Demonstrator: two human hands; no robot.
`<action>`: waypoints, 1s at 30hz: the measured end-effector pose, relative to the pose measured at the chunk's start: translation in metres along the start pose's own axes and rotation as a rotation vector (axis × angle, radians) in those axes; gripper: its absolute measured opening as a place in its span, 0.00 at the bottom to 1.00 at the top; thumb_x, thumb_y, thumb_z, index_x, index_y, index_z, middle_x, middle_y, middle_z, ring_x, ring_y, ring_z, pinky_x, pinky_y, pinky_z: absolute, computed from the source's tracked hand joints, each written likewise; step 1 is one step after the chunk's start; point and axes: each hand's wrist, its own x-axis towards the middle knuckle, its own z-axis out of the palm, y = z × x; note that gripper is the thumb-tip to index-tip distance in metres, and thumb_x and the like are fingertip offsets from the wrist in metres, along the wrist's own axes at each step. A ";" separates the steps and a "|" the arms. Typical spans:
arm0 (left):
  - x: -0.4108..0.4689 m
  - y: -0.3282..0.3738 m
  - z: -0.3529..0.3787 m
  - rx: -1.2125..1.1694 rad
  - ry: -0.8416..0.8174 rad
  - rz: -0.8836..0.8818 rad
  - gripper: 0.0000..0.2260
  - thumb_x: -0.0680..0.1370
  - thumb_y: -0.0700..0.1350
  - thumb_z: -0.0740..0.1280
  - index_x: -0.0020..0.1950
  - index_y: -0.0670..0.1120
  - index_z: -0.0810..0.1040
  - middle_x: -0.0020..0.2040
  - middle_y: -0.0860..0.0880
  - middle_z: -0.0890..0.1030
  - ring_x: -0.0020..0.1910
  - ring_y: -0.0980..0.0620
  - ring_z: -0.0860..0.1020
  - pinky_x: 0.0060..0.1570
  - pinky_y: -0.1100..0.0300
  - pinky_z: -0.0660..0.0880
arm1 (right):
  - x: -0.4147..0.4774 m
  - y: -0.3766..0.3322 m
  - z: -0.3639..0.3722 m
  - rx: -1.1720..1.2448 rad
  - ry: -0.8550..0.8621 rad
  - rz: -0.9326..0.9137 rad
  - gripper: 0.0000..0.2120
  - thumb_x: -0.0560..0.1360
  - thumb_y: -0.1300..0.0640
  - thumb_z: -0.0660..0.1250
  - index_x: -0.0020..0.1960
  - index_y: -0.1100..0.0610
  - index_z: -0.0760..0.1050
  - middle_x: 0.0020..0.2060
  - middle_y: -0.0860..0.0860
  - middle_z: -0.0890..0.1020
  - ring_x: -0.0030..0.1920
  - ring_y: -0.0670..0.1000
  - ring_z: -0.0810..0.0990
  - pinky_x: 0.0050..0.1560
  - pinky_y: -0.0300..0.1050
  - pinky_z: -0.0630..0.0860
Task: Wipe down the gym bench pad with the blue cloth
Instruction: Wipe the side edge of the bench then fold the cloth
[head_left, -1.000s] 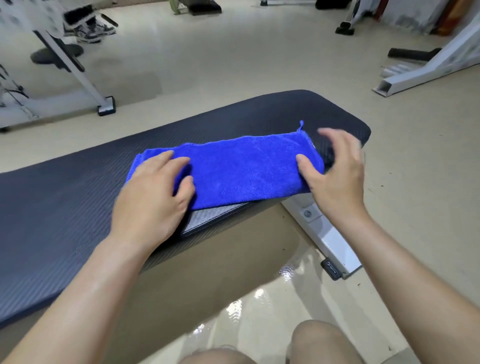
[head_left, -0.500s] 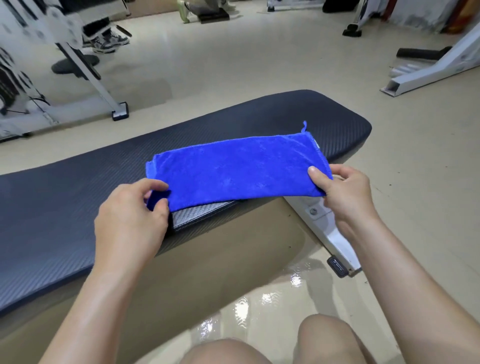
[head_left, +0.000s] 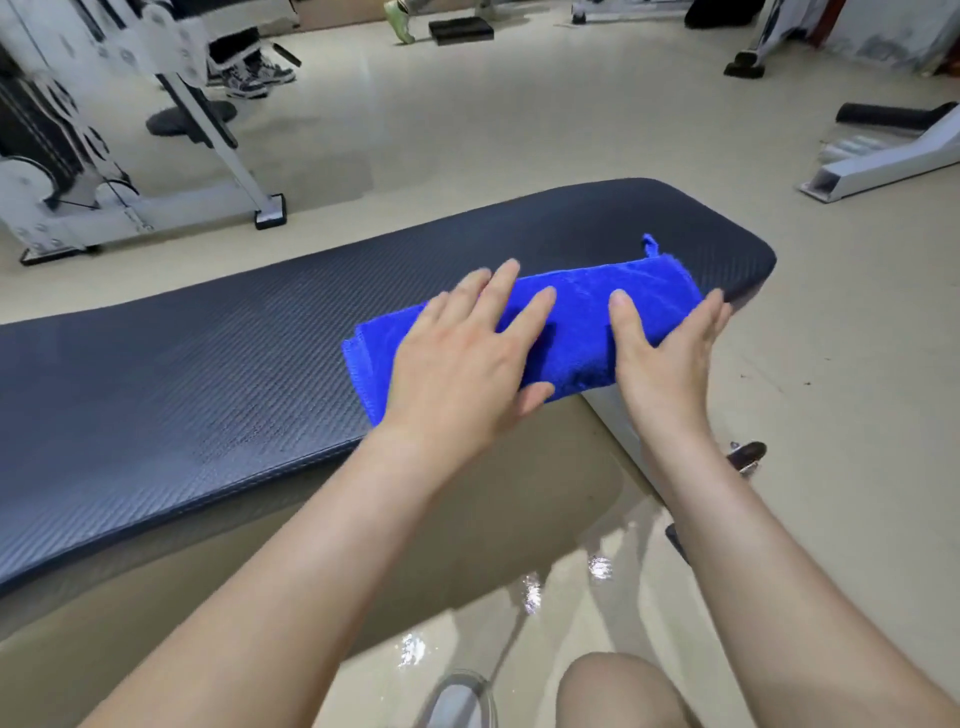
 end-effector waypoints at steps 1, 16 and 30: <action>0.011 0.003 0.009 -0.007 -0.091 0.017 0.33 0.75 0.62 0.61 0.77 0.55 0.56 0.78 0.44 0.56 0.75 0.43 0.57 0.70 0.48 0.60 | 0.000 0.000 0.008 0.030 0.021 0.009 0.46 0.77 0.41 0.63 0.78 0.60 0.38 0.78 0.57 0.40 0.78 0.51 0.41 0.73 0.40 0.43; 0.120 0.107 0.050 0.008 -0.067 0.277 0.32 0.79 0.54 0.59 0.78 0.54 0.46 0.79 0.45 0.52 0.76 0.43 0.53 0.71 0.45 0.57 | 0.078 0.036 -0.033 0.099 0.392 0.108 0.31 0.76 0.40 0.51 0.72 0.57 0.62 0.72 0.55 0.68 0.71 0.56 0.66 0.69 0.54 0.64; 0.008 0.011 0.049 0.133 0.100 0.093 0.27 0.82 0.51 0.56 0.78 0.44 0.52 0.78 0.47 0.57 0.76 0.49 0.57 0.71 0.51 0.59 | -0.025 0.000 0.063 0.548 0.187 0.340 0.35 0.82 0.44 0.51 0.78 0.58 0.37 0.79 0.52 0.53 0.75 0.51 0.59 0.73 0.51 0.61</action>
